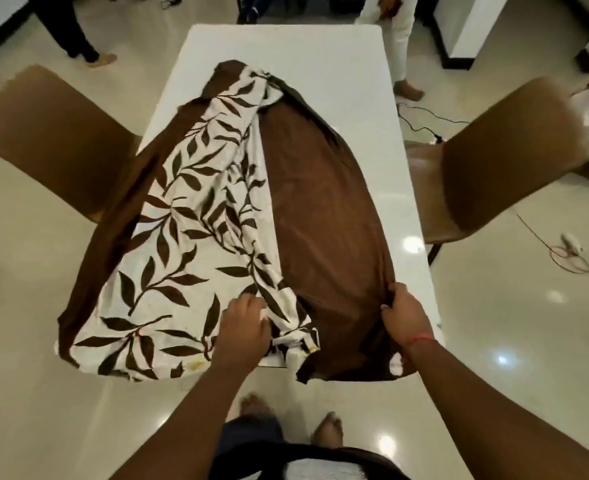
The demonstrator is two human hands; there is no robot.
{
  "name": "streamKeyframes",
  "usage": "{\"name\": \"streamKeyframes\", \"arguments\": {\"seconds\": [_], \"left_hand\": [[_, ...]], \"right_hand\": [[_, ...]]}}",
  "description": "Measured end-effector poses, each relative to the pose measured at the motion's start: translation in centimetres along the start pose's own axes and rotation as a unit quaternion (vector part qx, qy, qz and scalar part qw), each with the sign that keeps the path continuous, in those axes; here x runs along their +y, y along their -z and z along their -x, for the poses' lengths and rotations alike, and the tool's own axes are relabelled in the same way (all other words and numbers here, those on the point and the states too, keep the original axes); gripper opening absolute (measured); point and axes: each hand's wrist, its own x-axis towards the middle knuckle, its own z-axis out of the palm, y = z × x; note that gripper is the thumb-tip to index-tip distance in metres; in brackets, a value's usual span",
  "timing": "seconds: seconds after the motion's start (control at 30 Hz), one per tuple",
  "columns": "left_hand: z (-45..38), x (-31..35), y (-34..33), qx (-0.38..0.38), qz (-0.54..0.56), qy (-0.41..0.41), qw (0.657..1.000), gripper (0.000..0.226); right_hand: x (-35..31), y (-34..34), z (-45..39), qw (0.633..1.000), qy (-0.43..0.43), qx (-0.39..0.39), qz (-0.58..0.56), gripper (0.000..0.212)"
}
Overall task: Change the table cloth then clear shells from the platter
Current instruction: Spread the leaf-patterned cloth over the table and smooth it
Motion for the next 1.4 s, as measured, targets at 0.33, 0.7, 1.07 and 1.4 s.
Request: {"name": "streamKeyframes", "arguments": {"seconds": [0.33, 0.7, 1.07, 1.4], "left_hand": [[-5.1, 9.4, -6.2, -0.129, -0.062, -0.190, 0.971, 0.046], [-3.9, 15.7, -6.4, -0.241, -0.115, -0.180, 0.947, 0.050], [2.4, 13.6, -5.0, -0.101, -0.066, 0.085, 0.989, 0.045], [9.7, -0.8, 0.0, 0.089, 0.056, 0.374, 0.922, 0.039]], "right_hand": [[7.9, 6.8, -1.3, 0.977, -0.131, 0.153, -0.067, 0.032], [15.9, 8.2, -2.0, 0.981, -0.192, -0.013, 0.025, 0.036], [6.3, 6.7, -5.1, 0.974, 0.200, 0.006, 0.106, 0.031], [-8.6, -2.6, -1.0, 0.914, 0.374, -0.083, 0.137, 0.030]]}}
